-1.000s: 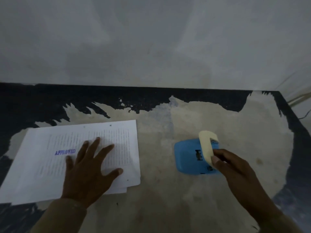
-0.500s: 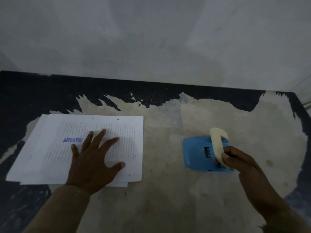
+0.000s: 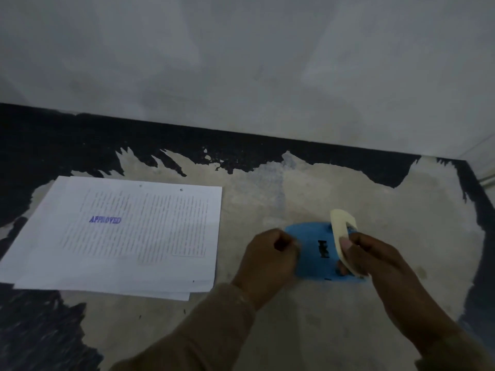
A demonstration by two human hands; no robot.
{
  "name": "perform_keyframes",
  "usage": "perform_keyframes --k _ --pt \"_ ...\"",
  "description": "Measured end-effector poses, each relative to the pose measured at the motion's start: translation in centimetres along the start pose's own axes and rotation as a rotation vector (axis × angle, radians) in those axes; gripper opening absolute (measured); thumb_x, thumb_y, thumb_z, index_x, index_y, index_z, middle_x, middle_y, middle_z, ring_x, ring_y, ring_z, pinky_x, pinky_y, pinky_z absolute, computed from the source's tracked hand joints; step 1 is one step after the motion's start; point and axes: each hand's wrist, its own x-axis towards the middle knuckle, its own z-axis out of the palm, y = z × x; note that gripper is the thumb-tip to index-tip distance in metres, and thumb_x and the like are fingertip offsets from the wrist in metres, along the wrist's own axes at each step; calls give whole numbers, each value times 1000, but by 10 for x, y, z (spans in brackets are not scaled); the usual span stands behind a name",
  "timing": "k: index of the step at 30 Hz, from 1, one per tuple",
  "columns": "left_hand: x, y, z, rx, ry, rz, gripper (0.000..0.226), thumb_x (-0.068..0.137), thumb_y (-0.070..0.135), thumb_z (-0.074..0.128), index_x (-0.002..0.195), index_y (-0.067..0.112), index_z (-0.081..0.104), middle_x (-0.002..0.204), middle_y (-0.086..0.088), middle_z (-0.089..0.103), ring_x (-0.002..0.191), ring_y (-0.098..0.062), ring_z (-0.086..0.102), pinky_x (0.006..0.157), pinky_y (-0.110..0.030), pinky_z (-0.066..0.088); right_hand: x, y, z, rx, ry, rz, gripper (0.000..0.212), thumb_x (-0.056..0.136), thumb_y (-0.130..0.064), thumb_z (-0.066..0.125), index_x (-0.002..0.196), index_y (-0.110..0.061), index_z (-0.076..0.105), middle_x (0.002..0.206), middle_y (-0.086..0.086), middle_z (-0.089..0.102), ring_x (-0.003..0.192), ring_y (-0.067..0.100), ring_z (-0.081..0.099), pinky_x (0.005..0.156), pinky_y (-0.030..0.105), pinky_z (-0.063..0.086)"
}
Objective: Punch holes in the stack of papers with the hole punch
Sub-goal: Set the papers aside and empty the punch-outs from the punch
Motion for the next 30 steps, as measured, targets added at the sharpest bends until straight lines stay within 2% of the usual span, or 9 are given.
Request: perform_keyframes --k 2,4,7,10,14,17,21,25,30 --pt "7 21 -1 -198 -86 -36 28 93 33 55 99 8 67 93 -8 73 70 -19 63 57 -29 49 2 -3 -7 4 -14 -10 30 75 -51 53 80 -29 72 78 0 73 71 7 67 70 26 43" --pt "12 42 -5 -269 -183 -61 40 92 45 53 104 9 66 91 -8 74 70 -19 65 57 -29 52 4 -9 -15 -4 -43 -25 30 72 -51 54 83 -30 73 81 0 72 72 8 67 72 29 43" --pt "17 66 -12 -324 -362 -148 53 84 62 54 103 15 67 85 -4 77 68 -17 71 56 -26 55 16 -27 -27 -34 -110 -30 22 69 -43 54 80 -41 73 80 -18 71 70 -3 64 69 26 39" --pt "19 83 -11 -347 -462 -114 42 86 51 60 102 14 70 88 -9 77 68 -19 73 56 -27 57 40 -47 -41 -198 -255 -49 22 74 -41 66 89 -26 74 86 -12 71 77 1 63 71 26 41" --pt "22 97 -7 -555 -385 -111 19 92 18 59 105 5 63 83 -13 77 64 -18 74 54 -25 59 74 -67 -49 -359 -319 -107 20 89 -31 58 89 -20 74 86 -8 71 83 7 64 71 24 51" --pt "25 100 -6 -675 -343 -119 12 93 13 57 98 4 63 80 -15 77 65 -20 74 61 -29 62 92 -75 -45 -407 -287 -194 26 93 -23 53 76 -22 72 74 -21 69 70 -7 61 57 7 49" --pt "32 99 4 -720 -246 -162 12 92 11 59 102 5 63 85 -15 76 68 -21 75 65 -32 63 114 -72 -40 -520 -318 -261 35 94 -22 47 78 2 67 79 17 64 75 25 57 71 41 48" --pt "42 93 17 -805 -184 -198 17 90 3 61 106 8 61 83 -17 76 70 -25 75 64 -33 63 137 -58 -36 -568 -245 -195 29 94 -18 45 76 -6 64 63 2 55 55 13 49 55 26 42" --pt "55 85 27 -831 -138 -168 14 90 1 60 100 10 63 80 -14 77 71 -25 75 63 -30 62 151 -47 -29 -600 -213 -199 28 92 -17 44 68 -13 57 58 -1 49 53 11 44 53 26 39"
